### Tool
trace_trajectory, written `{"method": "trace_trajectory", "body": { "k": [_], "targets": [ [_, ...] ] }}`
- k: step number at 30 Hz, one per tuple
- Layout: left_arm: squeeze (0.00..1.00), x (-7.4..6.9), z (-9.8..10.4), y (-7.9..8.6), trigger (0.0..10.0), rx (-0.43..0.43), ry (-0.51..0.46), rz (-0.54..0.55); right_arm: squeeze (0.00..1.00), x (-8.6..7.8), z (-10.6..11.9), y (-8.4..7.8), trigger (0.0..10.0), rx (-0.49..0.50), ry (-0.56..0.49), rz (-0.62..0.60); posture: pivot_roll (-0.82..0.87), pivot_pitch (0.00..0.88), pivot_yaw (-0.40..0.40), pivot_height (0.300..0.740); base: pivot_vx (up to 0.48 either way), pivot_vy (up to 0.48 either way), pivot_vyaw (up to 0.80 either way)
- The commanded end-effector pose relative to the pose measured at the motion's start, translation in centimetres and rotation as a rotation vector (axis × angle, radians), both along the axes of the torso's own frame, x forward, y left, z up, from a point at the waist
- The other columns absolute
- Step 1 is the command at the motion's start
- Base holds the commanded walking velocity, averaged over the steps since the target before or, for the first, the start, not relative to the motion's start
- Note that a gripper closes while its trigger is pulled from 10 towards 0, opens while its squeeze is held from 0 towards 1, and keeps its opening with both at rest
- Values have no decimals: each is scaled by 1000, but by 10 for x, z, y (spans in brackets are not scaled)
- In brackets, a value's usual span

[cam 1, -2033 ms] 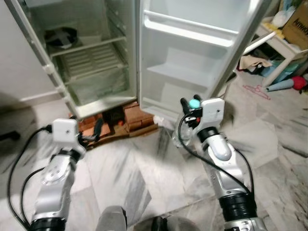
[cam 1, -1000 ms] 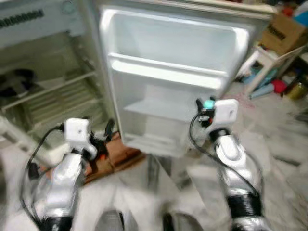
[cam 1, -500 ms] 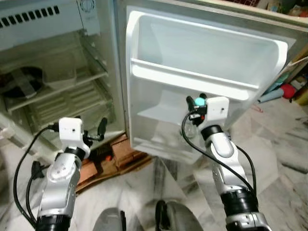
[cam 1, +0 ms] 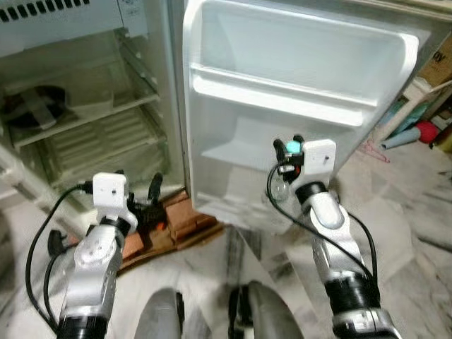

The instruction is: Restocking fridge

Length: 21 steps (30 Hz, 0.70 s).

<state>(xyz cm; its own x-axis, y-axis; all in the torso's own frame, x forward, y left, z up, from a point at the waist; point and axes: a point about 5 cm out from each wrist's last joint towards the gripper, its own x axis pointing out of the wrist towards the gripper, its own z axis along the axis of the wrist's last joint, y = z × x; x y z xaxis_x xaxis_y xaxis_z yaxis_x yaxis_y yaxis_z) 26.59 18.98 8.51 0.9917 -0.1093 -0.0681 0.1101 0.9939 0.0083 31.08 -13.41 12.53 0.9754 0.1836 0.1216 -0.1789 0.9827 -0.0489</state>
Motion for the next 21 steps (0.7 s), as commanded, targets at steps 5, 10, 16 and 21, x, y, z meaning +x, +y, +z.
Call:
{"method": "trace_trajectory", "body": {
  "k": [5,10,16,21],
  "targets": [
    [0,0,-1,-1,10000,16,7,1,0,2,2,-3,10000,-4,-14,-5,67,151,-62,641,0,0,0],
    [0,0,0,0,10000,37,0,9,0,4,4,-4,10000,-4,-21,-6,68,154,-62,641,0,0,0],
    [0,0,1,2,10000,46,-4,22,0,6,7,0,10000,17,-29,26,68,157,-62,641,0,0,0],
    [0,0,1,2,10000,46,-6,26,0,6,8,5,10000,29,-29,64,67,158,-65,641,112,0,0]
  ]
}}
